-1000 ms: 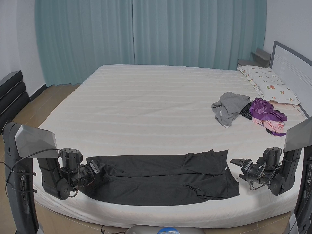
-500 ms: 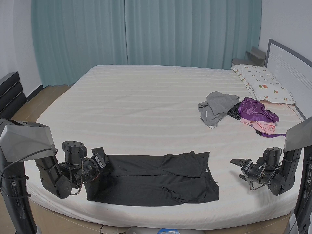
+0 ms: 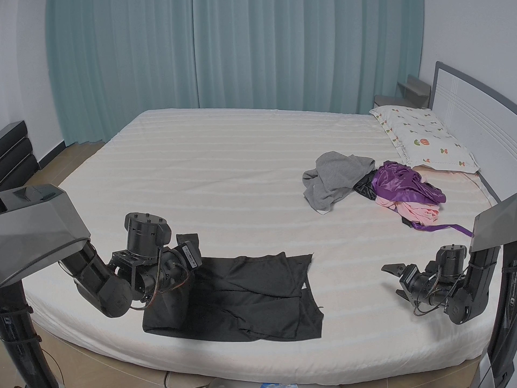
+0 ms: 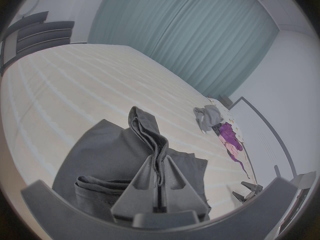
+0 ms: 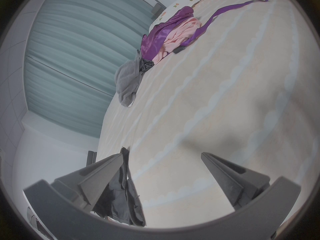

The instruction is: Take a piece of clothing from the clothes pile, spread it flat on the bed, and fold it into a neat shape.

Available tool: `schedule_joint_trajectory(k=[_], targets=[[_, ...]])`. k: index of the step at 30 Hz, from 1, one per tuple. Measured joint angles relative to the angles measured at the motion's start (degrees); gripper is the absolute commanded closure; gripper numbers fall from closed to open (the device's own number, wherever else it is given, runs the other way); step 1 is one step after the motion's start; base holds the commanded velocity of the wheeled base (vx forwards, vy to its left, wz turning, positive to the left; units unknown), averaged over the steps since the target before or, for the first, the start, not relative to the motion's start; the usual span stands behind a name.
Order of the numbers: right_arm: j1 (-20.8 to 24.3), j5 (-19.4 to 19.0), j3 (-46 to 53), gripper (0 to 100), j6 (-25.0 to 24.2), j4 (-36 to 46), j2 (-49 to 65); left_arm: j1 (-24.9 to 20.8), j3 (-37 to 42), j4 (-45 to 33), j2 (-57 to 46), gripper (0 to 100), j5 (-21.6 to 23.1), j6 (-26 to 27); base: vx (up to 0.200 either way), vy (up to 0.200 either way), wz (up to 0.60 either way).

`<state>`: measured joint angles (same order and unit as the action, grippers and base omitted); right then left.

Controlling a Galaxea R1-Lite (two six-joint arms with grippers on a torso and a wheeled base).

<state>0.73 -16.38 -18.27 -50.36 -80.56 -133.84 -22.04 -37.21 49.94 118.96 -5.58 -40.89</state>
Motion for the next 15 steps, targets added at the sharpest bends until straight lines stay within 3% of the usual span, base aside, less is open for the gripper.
schedule_joint_trajectory(k=[10, 15], targets=[[0.11, 0.05, 0.23, 0, 0.16, -1.10, -0.37, -4.25, -7.12, -8.02, 0.84, 100, -0.21, -1.23, 0.000, -0.200, 0.00], [0.15, 0.07, 0.39, 0, 0.20, -1.61, -0.65, -5.71, -10.53, -9.46, 3.95, 100, -2.05, -1.43, 0.000, 0.000, 0.00]])
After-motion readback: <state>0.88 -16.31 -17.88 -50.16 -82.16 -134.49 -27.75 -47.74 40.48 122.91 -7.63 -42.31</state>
